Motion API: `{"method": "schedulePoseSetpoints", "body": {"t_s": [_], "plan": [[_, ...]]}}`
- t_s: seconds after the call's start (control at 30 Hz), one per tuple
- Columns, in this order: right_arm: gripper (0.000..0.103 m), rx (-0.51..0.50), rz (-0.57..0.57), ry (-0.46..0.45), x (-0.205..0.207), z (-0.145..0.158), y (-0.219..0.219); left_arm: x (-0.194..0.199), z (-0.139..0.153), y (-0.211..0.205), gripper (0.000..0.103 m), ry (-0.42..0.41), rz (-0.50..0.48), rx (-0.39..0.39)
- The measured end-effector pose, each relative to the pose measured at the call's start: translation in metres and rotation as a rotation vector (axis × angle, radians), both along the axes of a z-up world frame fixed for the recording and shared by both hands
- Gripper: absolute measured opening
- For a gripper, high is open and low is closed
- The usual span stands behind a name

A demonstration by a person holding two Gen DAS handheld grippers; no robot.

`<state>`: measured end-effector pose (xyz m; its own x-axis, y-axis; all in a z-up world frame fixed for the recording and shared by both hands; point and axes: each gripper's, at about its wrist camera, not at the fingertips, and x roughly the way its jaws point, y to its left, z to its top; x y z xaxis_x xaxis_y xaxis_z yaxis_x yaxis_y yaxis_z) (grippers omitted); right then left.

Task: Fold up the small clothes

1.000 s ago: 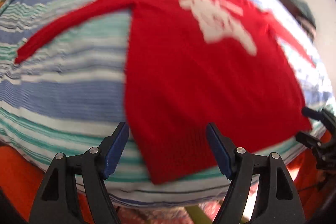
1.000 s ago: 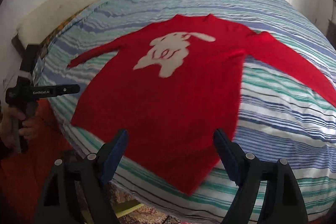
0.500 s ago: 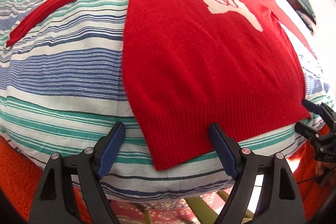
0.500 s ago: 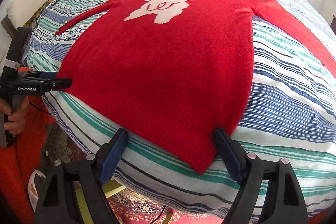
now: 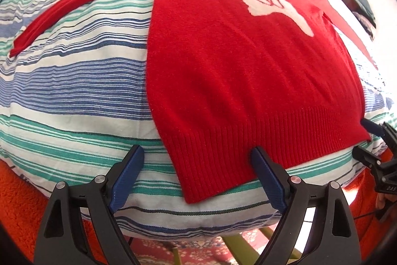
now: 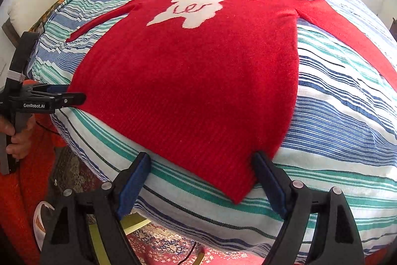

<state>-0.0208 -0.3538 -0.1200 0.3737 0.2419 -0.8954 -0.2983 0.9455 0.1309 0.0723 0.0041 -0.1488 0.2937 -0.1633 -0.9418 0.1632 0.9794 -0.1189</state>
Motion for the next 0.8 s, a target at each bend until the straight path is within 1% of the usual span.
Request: {"method": "schedulePoseSetpoints", "body": {"t_s": [0.5,0.67,0.8], "plan": [[0.085,0.0,-0.002,-0.001,-0.001,0.0,0.0,-0.001,0.001,-0.001,0.091,-0.008,0.002,0.006],[0.085,0.004,-0.004,-0.002,-0.001,0.001,0.0,-0.004,0.014,0.003,0.091,-0.051,0.013,-0.03],[0.085,0.01,-0.006,-0.002,-0.001,0.002,0.0,-0.005,0.027,0.008,0.091,-0.11,0.03,-0.058]]}}
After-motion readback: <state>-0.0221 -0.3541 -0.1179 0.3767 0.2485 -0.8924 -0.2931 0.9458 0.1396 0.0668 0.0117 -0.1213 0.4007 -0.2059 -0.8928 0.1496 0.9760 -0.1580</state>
